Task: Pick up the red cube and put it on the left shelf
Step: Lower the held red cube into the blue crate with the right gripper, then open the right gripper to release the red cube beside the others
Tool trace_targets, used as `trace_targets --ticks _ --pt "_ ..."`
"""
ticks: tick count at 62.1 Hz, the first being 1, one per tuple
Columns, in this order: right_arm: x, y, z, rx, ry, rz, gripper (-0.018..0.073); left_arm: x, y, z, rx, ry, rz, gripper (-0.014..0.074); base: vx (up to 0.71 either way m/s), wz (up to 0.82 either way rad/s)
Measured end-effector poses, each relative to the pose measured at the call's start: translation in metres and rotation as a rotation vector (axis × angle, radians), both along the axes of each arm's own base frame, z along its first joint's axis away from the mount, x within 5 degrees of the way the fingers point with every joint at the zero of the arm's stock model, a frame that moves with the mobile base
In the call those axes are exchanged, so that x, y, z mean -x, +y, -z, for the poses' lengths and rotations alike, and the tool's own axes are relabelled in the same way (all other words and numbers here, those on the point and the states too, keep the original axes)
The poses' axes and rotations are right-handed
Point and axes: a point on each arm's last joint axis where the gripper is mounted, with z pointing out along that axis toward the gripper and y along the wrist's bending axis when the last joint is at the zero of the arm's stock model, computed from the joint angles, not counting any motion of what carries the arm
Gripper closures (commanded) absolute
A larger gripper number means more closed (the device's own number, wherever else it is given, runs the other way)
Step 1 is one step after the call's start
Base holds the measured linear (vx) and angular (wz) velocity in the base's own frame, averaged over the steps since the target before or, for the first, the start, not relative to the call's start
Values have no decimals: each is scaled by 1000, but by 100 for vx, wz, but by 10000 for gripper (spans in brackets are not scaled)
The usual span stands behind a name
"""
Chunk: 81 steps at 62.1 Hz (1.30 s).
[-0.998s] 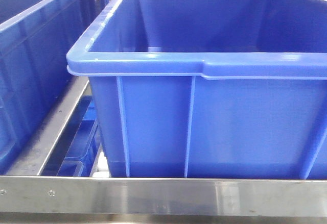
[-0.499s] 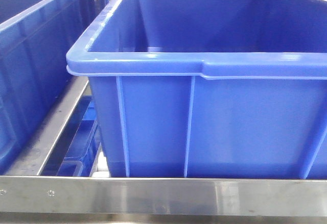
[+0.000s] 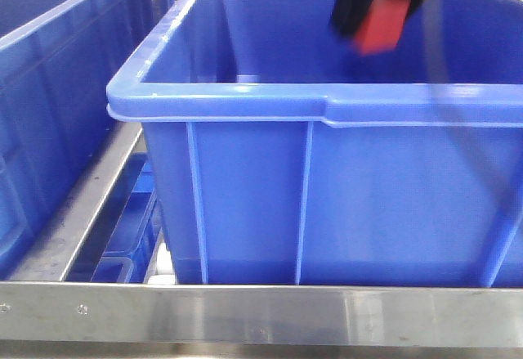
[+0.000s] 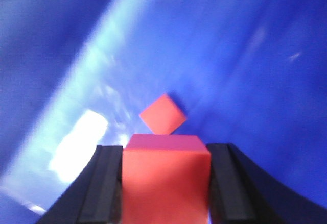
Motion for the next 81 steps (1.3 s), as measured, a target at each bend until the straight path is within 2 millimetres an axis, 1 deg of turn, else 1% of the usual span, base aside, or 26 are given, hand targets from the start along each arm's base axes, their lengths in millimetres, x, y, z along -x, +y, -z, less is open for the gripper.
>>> trace_targets --ticks 6,9,23,29,35,48,54,59,69,81 --pt "-13 2 14 17 36 19 501 0 0 0 0 0 0 495 0 0" --pt "-19 -1 19 22 48 35 501 0 0 0 0 0 0 495 0 0" --pt "-37 -23 40 59 129 127 501 0 0 0 0 0 0 495 0 0" --pt "-40 -30 43 65 142 147 501 0 0 0 0 0 0 495 0 0" --pt "-42 -30 47 69 153 151 501 0 0 0 0 0 0 495 0 0" --pt "-47 -28 70 112 233 159 499 0 0 0 0 0 0 495 0 0" --pt "-47 -28 75 125 256 161 491 0 0 0 0 0 0 495 0 0" --pt "-47 -28 75 127 260 162 437 0 0 0 0 0 0 495 0 0" --pt "-47 -29 74 131 266 163 227 0 0 0 0 0 0 495 0 0" --pt "-46 -29 75 136 276 165 79 0 0 0 0 0 0 495 0 0"
